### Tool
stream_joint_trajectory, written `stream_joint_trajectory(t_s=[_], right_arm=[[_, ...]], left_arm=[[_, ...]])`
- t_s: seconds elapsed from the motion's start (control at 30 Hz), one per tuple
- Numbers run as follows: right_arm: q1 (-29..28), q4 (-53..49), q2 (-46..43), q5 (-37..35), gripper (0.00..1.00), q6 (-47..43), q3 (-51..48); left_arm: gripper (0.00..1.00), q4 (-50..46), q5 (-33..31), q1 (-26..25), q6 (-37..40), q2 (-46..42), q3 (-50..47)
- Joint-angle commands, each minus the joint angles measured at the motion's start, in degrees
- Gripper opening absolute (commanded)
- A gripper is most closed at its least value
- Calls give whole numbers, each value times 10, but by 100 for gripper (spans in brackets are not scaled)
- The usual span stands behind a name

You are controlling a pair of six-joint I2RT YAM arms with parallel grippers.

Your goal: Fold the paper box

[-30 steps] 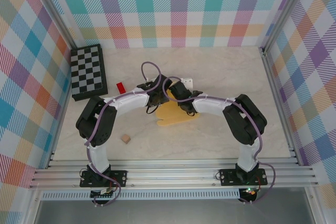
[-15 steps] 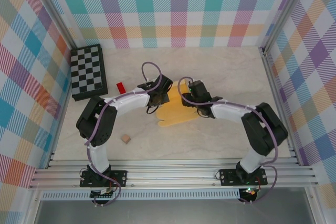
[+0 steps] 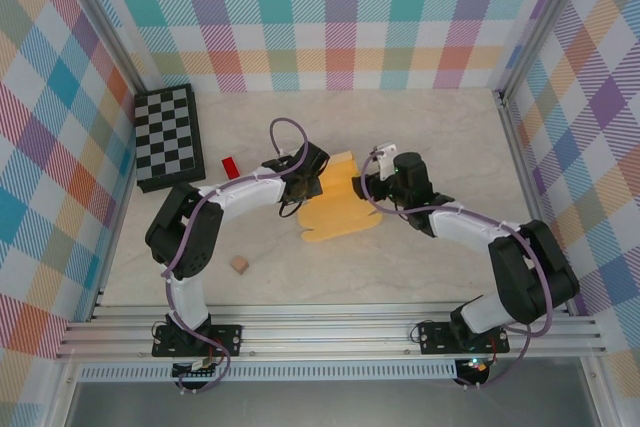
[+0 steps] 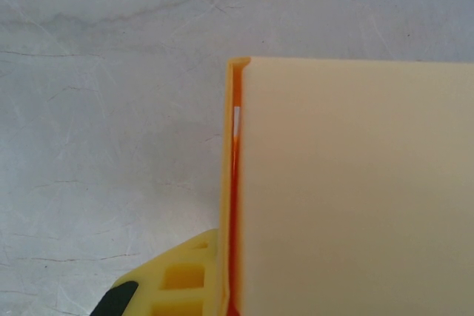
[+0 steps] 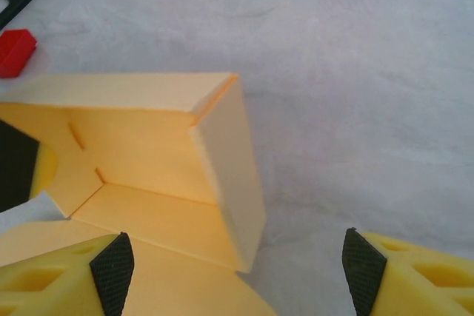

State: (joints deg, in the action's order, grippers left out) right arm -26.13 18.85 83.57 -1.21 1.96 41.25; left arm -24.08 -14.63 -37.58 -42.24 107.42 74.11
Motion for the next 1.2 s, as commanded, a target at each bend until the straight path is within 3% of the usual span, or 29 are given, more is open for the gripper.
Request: stream_joint_trajectory(t_s=[0.0,0.4,0.93,1.17], right_arm=[[37,11,-32,12,76,5,14],[24,5,8,35,68,18,23],[-66,92,139,-186,47,-32,82],[-93,114,180,-227,43,-66,115]], left_arm=[[0,-46,-6,4,2,12,5],[0,-46,-6,5,3,17,8],[0,-59,2,6,4,19,18],[0,-74,9,6,8,23,33]])
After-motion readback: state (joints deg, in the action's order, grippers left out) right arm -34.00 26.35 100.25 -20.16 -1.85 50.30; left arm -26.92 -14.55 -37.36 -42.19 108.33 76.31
